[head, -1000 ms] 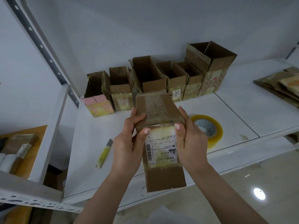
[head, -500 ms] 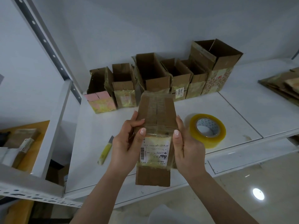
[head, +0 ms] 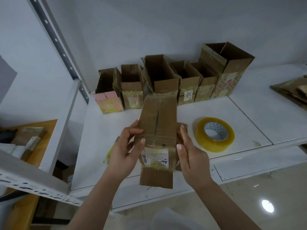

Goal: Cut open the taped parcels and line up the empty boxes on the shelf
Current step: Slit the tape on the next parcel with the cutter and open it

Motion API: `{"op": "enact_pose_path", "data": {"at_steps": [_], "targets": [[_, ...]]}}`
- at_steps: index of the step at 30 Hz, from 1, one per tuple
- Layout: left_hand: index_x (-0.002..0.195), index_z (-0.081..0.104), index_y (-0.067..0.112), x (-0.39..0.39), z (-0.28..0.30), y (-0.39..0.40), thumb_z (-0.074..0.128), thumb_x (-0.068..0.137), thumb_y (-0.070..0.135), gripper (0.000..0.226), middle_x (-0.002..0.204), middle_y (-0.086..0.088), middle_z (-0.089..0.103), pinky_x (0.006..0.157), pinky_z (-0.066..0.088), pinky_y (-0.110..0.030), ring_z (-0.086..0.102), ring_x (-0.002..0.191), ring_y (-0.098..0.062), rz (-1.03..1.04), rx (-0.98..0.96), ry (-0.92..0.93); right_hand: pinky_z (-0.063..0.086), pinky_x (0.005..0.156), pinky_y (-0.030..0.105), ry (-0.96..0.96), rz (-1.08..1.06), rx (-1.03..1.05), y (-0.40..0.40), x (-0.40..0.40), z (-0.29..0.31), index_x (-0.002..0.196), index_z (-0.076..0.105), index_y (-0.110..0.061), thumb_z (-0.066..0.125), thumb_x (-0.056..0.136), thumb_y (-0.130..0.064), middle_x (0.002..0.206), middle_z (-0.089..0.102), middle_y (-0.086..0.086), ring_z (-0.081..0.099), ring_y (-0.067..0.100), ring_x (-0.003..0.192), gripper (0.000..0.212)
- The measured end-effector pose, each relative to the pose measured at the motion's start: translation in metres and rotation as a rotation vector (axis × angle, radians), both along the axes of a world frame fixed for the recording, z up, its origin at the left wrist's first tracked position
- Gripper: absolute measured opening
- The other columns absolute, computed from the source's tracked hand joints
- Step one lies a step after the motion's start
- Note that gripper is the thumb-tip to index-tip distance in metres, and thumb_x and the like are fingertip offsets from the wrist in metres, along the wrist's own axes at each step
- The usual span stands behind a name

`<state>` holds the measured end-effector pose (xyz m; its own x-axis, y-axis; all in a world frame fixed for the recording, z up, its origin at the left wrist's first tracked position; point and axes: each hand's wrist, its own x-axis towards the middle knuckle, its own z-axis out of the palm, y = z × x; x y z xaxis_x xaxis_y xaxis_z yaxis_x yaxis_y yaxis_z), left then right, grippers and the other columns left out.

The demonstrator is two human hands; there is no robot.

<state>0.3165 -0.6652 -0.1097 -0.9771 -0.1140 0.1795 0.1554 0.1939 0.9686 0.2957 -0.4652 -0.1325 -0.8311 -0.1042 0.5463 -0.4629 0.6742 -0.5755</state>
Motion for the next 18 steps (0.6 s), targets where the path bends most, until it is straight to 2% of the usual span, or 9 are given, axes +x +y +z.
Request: {"op": "enact_pose_path", "data": {"at_steps": [1, 2, 4, 6, 8, 10, 12, 15, 18], "targets": [[0.111, 0.054, 0.028, -0.001, 0.007, -0.001, 0.059, 0.079, 0.053, 0.041, 0.149, 0.011, 0.043, 0.101, 0.049, -0.035, 0.048, 0.13, -0.005, 0.025, -0.051, -0.02, 0.05, 0.047, 0.025, -0.007, -0.009, 0.0, 0.002, -0.002, -0.001, 0.145, 0.044, -0.008, 0.016, 0.103, -0.054, 0.087, 0.073, 0.004, 0.062, 0.015, 0.059, 0.068], [0.114, 0.051, 0.033, -0.004, 0.017, 0.0, 0.059, 0.077, 0.059, 0.045, 0.149, 0.011, 0.042, 0.1, 0.045, -0.029, 0.046, 0.132, -0.008, 0.062, -0.131, -0.039, 0.053, 0.049, 0.031, -0.013, -0.017, 0.009, 0.005, -0.004, -0.001, 0.145, 0.044, -0.01, 0.014, 0.102, -0.057, 0.094, 0.074, 0.006, 0.066, 0.019, 0.066, 0.071], [0.125, 0.043, 0.035, -0.011, 0.037, 0.007, 0.059, 0.08, 0.068, 0.058, 0.145, 0.009, 0.042, 0.094, 0.041, -0.021, 0.043, 0.132, -0.013, 0.14, -0.343, -0.066, 0.053, 0.05, 0.035, -0.015, -0.03, 0.027, 0.01, -0.008, 0.001, 0.144, 0.048, -0.012, 0.011, 0.1, -0.063, 0.095, 0.073, 0.007, 0.068, 0.023, 0.07, 0.076], [0.141, 0.033, 0.024, -0.024, 0.053, 0.019, 0.055, 0.081, 0.07, 0.079, 0.149, 0.001, 0.037, 0.103, 0.043, -0.035, 0.038, 0.136, -0.02, 0.161, -0.544, -0.107, 0.053, 0.047, 0.036, 0.014, -0.057, 0.043, 0.016, -0.012, 0.006, 0.139, 0.053, -0.009, 0.013, 0.101, -0.062, 0.089, 0.073, 0.009, 0.068, 0.026, 0.067, 0.076], [0.151, 0.017, 0.019, -0.04, 0.062, 0.036, 0.052, 0.078, 0.076, 0.098, 0.159, -0.01, 0.022, 0.112, 0.035, -0.052, 0.025, 0.145, -0.03, 0.118, -0.706, -0.209, 0.051, 0.043, 0.033, 0.051, -0.093, 0.074, 0.022, -0.016, 0.012, 0.134, 0.057, -0.007, 0.017, 0.102, -0.057, 0.084, 0.073, 0.01, 0.067, 0.026, 0.061, 0.072], [0.155, 0.001, 0.017, -0.057, 0.064, 0.052, 0.051, 0.076, 0.08, 0.113, 0.162, -0.018, 0.001, 0.115, 0.026, -0.058, 0.008, 0.149, -0.039, 0.099, -0.859, -0.386, 0.043, 0.041, 0.025, 0.066, -0.129, 0.142, 0.028, -0.02, 0.016, 0.128, 0.062, -0.007, 0.021, 0.104, -0.053, 0.074, 0.07, 0.008, 0.064, 0.023, 0.053, 0.067], [0.155, -0.009, 0.014, -0.068, 0.064, 0.065, 0.051, 0.073, 0.084, 0.123, 0.161, -0.022, -0.01, 0.112, 0.024, -0.06, 0.002, 0.148, -0.044, 0.109, -0.967, -0.532, 0.04, 0.042, 0.023, 0.048, -0.152, 0.199, 0.035, -0.022, 0.018, 0.124, 0.064, -0.007, 0.032, 0.102, -0.049, 0.07, 0.069, 0.007, 0.064, 0.022, 0.052, 0.057], [0.155, -0.001, 0.012, -0.076, 0.061, 0.071, 0.056, 0.071, 0.081, 0.122, 0.16, -0.025, 0.001, 0.11, 0.03, -0.056, 0.017, 0.144, -0.046, 0.101, -1.008, -0.564, 0.046, 0.043, 0.028, 0.004, -0.178, 0.217, 0.046, -0.023, 0.02, 0.124, 0.064, -0.008, 0.05, 0.097, -0.05, 0.08, 0.072, 0.009, 0.069, 0.027, 0.062, 0.052], [0.152, 0.009, 0.017, -0.071, 0.068, 0.064, 0.062, 0.07, 0.074, 0.114, 0.155, -0.018, 0.022, 0.107, 0.034, -0.053, 0.029, 0.137, -0.041, 0.045, -1.015, -0.466, 0.052, 0.055, 0.034, -0.065, -0.184, 0.182, 0.057, -0.029, 0.031, 0.133, 0.058, -0.011, 0.066, 0.088, -0.038, 0.1, 0.073, 0.012, 0.07, 0.032, 0.083, 0.053]]}}
